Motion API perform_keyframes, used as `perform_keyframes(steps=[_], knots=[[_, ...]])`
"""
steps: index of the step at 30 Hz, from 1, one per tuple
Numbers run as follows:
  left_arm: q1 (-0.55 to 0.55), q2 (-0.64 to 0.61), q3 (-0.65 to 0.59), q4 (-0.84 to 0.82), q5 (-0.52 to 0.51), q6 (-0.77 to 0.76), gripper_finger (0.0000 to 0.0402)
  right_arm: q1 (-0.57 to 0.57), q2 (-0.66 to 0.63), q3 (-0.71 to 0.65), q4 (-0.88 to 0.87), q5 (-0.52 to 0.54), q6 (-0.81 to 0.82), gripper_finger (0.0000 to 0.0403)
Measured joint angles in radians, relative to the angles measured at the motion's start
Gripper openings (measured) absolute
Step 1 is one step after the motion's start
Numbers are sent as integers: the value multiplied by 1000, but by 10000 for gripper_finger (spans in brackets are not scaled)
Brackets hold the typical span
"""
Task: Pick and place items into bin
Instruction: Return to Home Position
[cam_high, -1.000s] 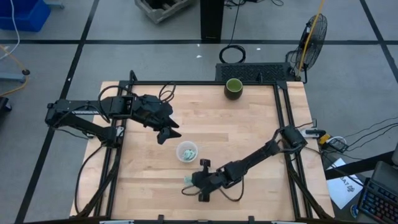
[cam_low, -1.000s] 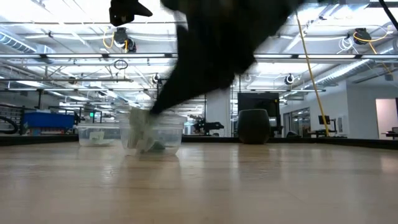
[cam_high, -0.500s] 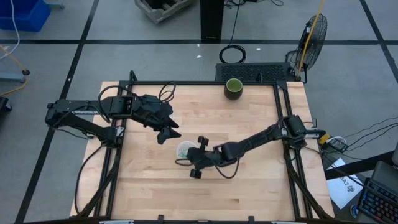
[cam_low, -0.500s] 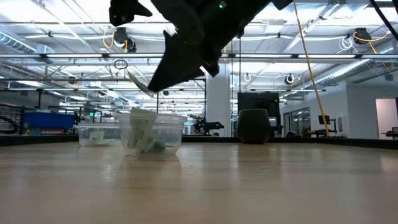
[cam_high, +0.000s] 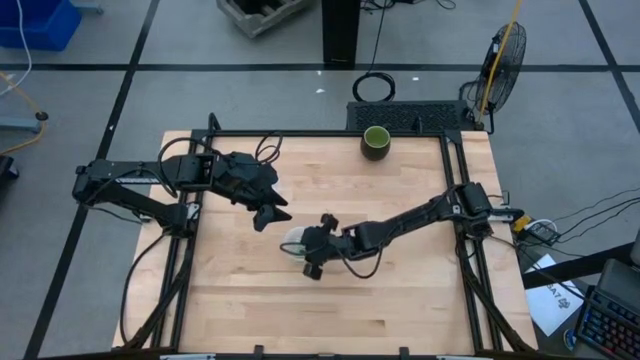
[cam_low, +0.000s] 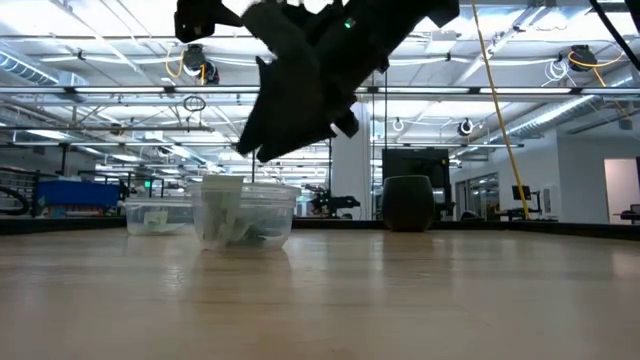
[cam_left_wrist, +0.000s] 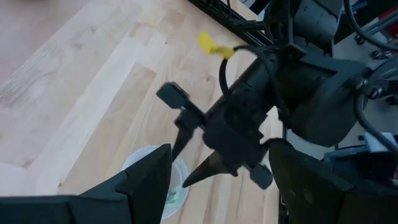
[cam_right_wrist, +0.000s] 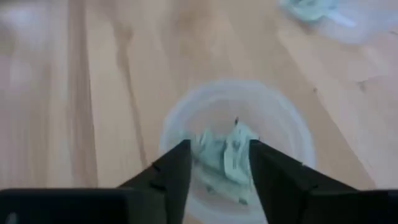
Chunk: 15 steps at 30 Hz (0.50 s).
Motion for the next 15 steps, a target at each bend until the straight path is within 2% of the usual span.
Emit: perform_keyframes(steps=[4, 8, 11, 14, 15], knots=[[0, -1, 0, 6, 0, 13, 276, -9, -42, 0, 49, 8, 122, 181], [4, -7, 0, -48, -2, 6, 276, -15, -116, 0, -26, -55, 174, 184], [-48, -43, -2, -64, -24, 71, 276, -8, -197, 0, -80, -64, 171, 185], [-128, -118, -2, -20, -109, 149, 276, 9, -296, 0, -170, -121, 45, 185], [-157, -149, -6, 5, -148, 184, 276, 13, -326, 0, -193, -105, 38, 185]])
